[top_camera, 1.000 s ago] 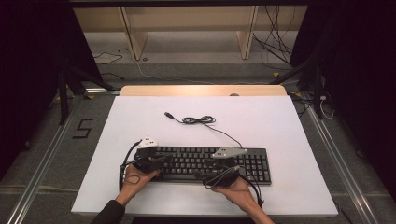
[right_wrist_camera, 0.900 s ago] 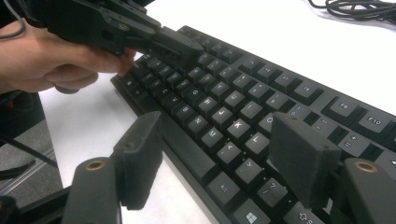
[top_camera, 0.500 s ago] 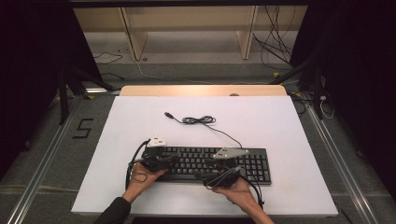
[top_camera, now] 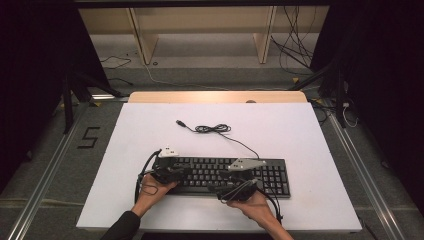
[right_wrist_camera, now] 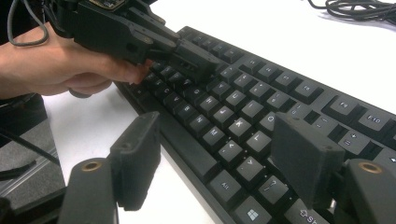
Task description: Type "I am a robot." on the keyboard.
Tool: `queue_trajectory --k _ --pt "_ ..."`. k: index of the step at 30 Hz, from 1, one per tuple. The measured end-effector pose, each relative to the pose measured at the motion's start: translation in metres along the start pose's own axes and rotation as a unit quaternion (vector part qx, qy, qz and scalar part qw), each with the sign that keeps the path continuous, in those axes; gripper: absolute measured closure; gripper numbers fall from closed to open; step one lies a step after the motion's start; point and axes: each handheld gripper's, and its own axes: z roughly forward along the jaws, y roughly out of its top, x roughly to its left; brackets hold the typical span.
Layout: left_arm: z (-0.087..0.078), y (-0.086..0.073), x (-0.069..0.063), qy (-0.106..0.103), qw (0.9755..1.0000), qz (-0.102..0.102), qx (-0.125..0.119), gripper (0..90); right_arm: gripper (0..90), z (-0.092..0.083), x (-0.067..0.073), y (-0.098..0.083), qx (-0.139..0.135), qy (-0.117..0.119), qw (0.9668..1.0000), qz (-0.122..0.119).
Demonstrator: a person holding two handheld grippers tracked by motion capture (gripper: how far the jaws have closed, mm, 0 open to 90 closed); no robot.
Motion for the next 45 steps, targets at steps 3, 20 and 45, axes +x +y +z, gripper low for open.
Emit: queue_trajectory --k 3,20,45 --pt "0.000 0.000 0.000 -0.001 1.0000 -0.002 0.000 88.9 34.2 0.000 0.000 0.000 -0.001 0.000 1.0000 0.000" --pt "0.003 -0.002 0.001 0.001 1.0000 -0.001 0.001 88.9 34.2 -0.002 0.001 0.001 -0.006 -0.001 1.0000 -0.002" --pt "-0.025 -0.001 0.006 -0.026 0.9977 -0.045 -0.044 54.9 43.6 -0.004 -0.004 0.002 -0.012 -0.012 0.9999 -0.002"
